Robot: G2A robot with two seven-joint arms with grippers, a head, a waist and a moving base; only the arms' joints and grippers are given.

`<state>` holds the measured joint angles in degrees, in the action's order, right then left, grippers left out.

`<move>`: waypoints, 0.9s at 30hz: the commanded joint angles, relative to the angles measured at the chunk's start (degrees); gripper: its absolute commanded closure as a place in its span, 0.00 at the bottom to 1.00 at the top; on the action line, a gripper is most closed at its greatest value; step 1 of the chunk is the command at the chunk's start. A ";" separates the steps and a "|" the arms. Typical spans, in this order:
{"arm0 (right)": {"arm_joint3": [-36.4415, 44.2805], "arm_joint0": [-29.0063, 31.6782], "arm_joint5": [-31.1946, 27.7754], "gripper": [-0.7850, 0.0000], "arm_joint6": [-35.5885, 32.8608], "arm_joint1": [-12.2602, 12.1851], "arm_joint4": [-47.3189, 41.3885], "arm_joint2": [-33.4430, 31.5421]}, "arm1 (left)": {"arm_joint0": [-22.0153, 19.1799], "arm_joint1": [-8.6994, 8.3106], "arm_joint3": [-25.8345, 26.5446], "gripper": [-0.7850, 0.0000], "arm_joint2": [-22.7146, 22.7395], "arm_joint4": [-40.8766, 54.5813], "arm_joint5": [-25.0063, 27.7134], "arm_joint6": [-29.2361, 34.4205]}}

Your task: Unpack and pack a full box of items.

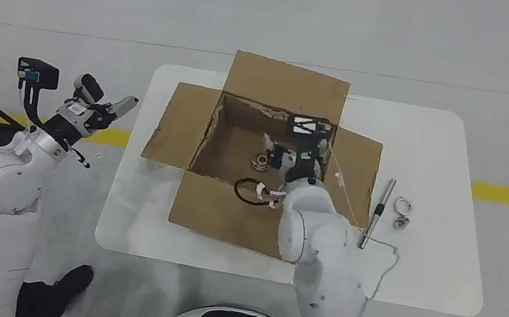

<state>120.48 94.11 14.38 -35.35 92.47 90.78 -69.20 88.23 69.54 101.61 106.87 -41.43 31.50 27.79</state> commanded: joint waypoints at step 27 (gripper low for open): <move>-4.89 12.88 -2.51 0.00 1.32 -3.46 -30.25 -39.43 | 0.00 0.00 0.00 0.00 0.00 0.02 0.00 0.04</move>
<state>118.36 109.26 12.64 -29.54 89.46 57.59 -107.29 88.23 69.54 101.61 106.87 -41.43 31.50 27.79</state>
